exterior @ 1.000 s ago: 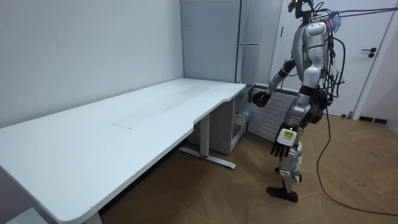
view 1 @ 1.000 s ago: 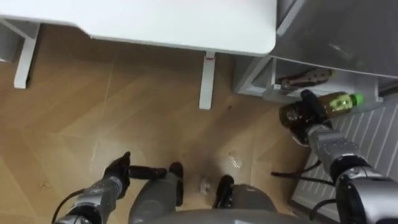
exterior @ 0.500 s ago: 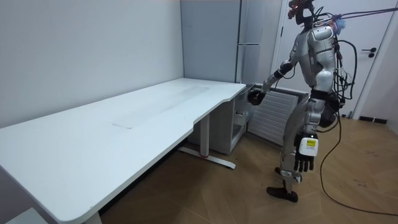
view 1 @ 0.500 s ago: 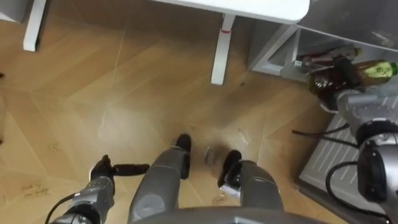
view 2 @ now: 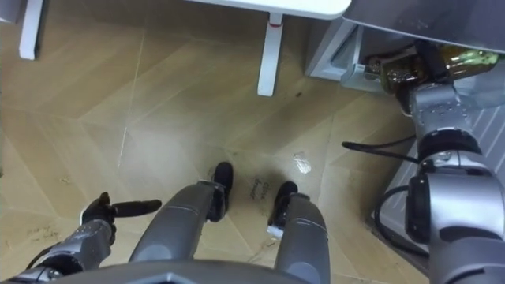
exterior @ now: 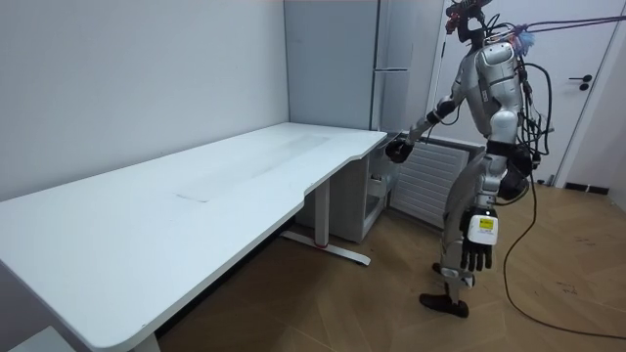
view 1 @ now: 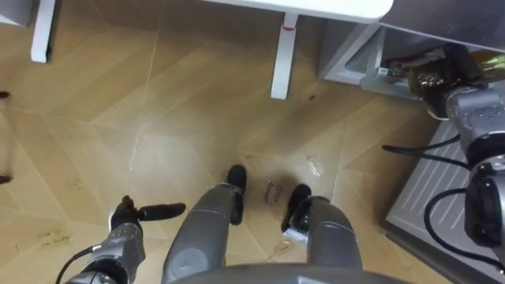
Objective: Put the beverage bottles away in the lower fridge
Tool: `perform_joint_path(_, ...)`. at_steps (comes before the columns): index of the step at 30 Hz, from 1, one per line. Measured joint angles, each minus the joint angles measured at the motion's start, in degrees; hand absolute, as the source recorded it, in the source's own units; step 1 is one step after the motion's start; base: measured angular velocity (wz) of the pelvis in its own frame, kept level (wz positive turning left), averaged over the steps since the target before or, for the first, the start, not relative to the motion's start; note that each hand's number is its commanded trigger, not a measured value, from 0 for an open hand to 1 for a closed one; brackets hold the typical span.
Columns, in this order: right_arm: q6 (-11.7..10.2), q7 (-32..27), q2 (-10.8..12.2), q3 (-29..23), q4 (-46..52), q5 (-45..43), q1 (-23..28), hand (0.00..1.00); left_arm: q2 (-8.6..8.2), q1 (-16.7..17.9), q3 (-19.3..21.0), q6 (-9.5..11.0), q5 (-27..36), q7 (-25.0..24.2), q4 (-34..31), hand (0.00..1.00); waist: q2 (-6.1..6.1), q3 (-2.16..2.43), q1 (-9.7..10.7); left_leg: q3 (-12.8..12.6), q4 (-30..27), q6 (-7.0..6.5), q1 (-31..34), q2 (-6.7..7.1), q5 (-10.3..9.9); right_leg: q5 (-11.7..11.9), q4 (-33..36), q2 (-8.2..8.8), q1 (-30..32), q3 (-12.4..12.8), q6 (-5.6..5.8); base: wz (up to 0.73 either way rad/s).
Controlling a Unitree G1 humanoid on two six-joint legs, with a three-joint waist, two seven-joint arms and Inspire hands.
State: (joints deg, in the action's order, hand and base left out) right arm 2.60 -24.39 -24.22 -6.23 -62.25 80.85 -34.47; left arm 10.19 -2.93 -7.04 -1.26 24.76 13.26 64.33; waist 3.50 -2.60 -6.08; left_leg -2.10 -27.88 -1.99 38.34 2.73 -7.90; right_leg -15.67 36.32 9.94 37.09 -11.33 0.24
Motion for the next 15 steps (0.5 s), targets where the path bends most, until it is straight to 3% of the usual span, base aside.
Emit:
perform_joint_path(4,0.02,-1.86,-0.43,0.05,-0.24,2.44,-0.23,1.00,0.89,-0.05,-0.06,0.06,0.51,0.12,-0.03,0.00,0.70,-0.58,-0.26,-0.13,-0.34,0.02,0.10,-0.03,-0.01,-0.79,0.44,0.14,0.14,-0.11,-0.02,0.08)
perform_joint_path(15,-0.06,-2.32,-1.14,-0.05,-0.29,6.70,-3.74,1.00,1.64,0.14,-1.31,0.24,0.78,2.98,-0.24,0.00,0.63,-0.68,0.17,-1.10,-0.96,-0.05,3.61,-0.01,0.03,-0.65,2.22,0.64,4.13,0.15,-0.25,0.00)
